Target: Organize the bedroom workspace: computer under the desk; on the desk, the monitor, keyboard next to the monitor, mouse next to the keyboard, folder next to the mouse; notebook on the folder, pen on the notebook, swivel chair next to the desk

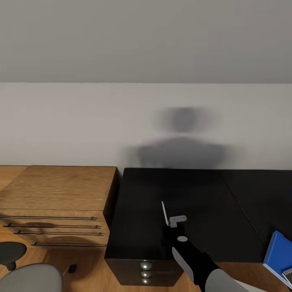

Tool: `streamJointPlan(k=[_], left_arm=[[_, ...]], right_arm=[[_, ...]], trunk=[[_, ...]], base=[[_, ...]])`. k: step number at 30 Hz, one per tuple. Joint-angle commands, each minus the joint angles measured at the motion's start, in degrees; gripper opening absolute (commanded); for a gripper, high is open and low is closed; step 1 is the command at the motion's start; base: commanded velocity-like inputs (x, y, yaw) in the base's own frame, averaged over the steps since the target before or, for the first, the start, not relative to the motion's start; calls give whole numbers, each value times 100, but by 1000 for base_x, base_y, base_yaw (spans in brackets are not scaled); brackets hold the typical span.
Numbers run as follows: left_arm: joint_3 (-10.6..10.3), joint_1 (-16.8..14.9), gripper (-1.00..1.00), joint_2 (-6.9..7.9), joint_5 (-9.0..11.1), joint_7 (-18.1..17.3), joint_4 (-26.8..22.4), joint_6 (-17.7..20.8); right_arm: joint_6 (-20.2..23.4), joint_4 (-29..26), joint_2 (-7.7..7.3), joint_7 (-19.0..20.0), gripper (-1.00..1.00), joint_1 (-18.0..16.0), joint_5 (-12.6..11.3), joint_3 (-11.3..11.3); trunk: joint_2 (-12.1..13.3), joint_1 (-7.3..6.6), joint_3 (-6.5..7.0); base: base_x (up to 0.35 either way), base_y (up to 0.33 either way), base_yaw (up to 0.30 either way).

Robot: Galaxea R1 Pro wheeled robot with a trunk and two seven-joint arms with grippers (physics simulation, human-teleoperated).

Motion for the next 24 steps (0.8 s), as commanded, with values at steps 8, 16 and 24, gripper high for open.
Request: streamJointPlan(k=[8, 16, 24], left_arm=[[-26, -2, 100, 16, 56, 44, -18, -33], [3, -1, 100, 25, 62, 47, -22, -28], [22, 0, 100, 34, 66, 54, -35, -15]], right_arm=[[40, -4, -8, -56, -100, -7, -41, 15], [19, -33, -31, -54, -100, -7, -48, 2], [91, -1135, -155, -184, -100, 17, -40, -87]], trunk=[[35, -20, 12], [356, -196, 155], [677, -372, 299]], base=[[0, 0, 0], [0, 0, 0], [-86, 0, 0]])
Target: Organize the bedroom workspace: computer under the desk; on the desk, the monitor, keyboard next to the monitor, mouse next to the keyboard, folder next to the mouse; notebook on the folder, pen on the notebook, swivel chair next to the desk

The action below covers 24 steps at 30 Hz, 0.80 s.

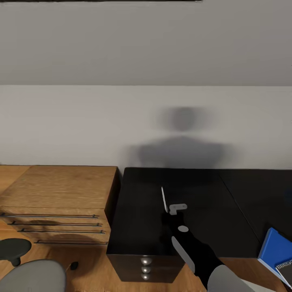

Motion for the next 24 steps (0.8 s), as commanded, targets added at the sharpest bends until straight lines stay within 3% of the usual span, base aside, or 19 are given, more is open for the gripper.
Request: streamJointPlan(k=[1, 3, 7, 8, 10, 11, 17, 24], left_arm=[[-29, -1, 100, 11, 59, 51, -10, -33], [-28, -1, 100, 11, 57, 52, -10, -34], [-30, -1, 100, -2, 56, 54, -10, -36], [-33, -1, 100, -5, 55, 55, -9, -35], [-39, -1, 100, -12, 55, 59, -1, -21], [-48, -1, 100, -20, 55, 62, 4, -7], [-52, -1, 100, -24, 55, 62, 7, 2], [-56, -1, 100, -24, 60, 46, 17, -7]], right_arm=[[318, -644, -87, -312, -100, 39, -42, 17], [517, -959, -108, -493, -100, 93, -49, 15], [1064, -2223, -195, -1185, -100, 543, -263, -2], [1275, -2819, -289, -1440, -100, 777, -471, 0], [1458, -3172, -345, -1594, -100, 904, -723, 2], [1553, -3355, -380, -1729, -100, 963, -1035, 3], [1580, -3570, -389, -1902, -100, 987, -1226, -16], [1570, -3715, -392, -2284, -100, 991, -1389, -81]], trunk=[[35, -23, 11], [115, -67, 47], [276, -155, 119], [316, -177, 137], [396, -221, 173], [436, -243, 191], [677, -374, 299], [677, -374, 299]], base=[[-297, 0, 0], [-309, 0, 0], [-329, 0, 0], [-337, 0, 0], [-338, 0, 0], [-338, 0, 0], [-333, 0, 0], [-90, 0, 0]])
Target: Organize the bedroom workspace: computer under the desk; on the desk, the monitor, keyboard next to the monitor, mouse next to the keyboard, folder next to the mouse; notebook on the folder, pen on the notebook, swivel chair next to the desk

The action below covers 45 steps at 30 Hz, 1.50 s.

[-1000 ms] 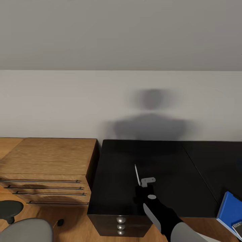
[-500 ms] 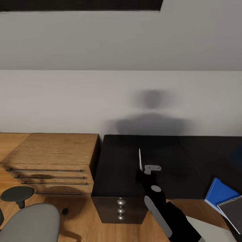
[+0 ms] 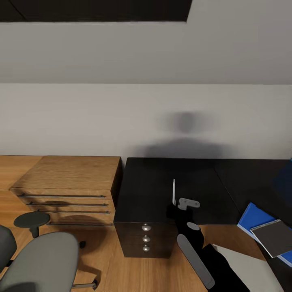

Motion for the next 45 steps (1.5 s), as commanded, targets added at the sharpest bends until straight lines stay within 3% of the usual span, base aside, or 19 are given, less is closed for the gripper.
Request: streamJointPlan(k=[1, 3, 4, 6, 7, 13, 18, 27, 30, 35, 45], left_arm=[[-34, -1, 100, 9, 58, 46, -8, -32], [-38, -1, 100, 9, 63, 45, 2, -35], [-49, -2, 100, 5, 65, 41, 19, -37], [-52, -2, 100, 3, 64, 39, 21, -37], [-62, -1, 100, 1, 64, 42, 31, -36], [-57, -1, 100, 7, 69, 45, 33, -30], [-56, -1, 100, 6, 70, 50, 35, -29], [-48, -1, 100, 6, 68, 54, 34, -38], [-47, -1, 100, 8, 58, 49, 34, -49], [-47, -1, 100, 9, 54, 46, 33, -54], [-52, -1, 100, 8, 45, 45, 33, -55]], right_arm=[[25, -11, -6, -62, -100, -7, -32, -4], [24, -1, -7, -99, -100, -6, -51, -118], [25, 23, -13, -118, -100, -3, -141, -495], [28, 32, -14, -120, -100, -1, -212, -658], [42, 47, -56, -124, -100, 2, -551, -1347], [61, 45, -82, -125, -100, 2, -717, -1932], [74, 37, -85, -125, -100, 2, -739, -2130], [72, 40, -134, -125, -100, 2, -732, -2192], [75, 41, -188, -125, -100, 2, -738, -2221], [79, 41, -213, -125, -100, 3, -736, -2474], [68, 119, -242, -114, -100, 2, -730, -2561]], trunk=[[-8, 2, -8], [-8, 2, -8], [-8, 2, -8], [-8, 2, -8], [-8, 2, -8], [-8, 2, -10], [-8, 2, -19], [-8, 2, -21], [-8, 2, -18], [-8, 2, -17], [-8, 2, -28]], base=[[-20, 0, 0], [-10, 0, -11], [-2, 0, -155], [-2, 0, -194], [-27, -28, -286], [-135, -157, -285], [-181, -225, -132], [-35, -41, -49], [-1, -2, -196], [0, 0, -257], [80, 0, -255]])
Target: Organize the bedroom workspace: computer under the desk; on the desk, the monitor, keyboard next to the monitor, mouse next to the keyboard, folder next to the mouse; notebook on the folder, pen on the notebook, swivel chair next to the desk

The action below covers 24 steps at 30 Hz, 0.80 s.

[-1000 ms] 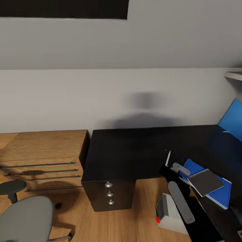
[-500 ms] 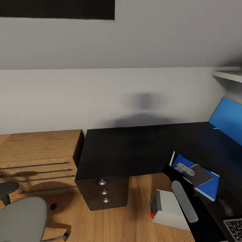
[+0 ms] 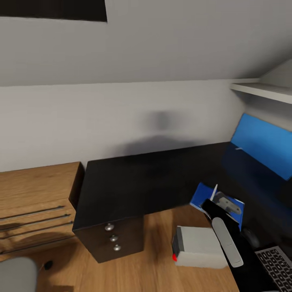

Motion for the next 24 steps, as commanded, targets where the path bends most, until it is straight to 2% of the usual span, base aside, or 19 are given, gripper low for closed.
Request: streamJointPlan(k=[1, 7, 9, 10, 17, 24], left_arm=[[-34, 0, 100, 9, 56, 45, -10, -31], [-37, 0, 100, 4, 55, 45, -10, -31], [-37, 0, 100, 2, 58, 45, -10, -31], [-37, 0, 100, 2, 59, 45, -10, -31], [-37, 0, 100, 2, 63, 45, -10, -31], [-37, 0, 100, 8, 63, 39, -18, -37]], right_arm=[[22, -3, -7, -44, -100, -6, -23, 14], [11, 106, -23, -8, -100, -6, -3, 15], [-1, 390, -157, 17, -100, -6, -6, 4], [-7, 413, -171, 18, -100, -6, -5, 3], [-67, 728, -298, 22, -100, -10, 86, -4], [-73, 1139, -340, 25, -100, -41, 125, -8]], trunk=[[-8, 5, -10], [-8, 5, -13], [-8, 5, -13], [-8, 5, -13], [-8, 5, -13], [-8, 5, -13]], base=[[273, 0, -124], [302, -35, -45], [191, -110, -4], [134, -93, -2], [36, -25, -1], [2, -1, 0]])
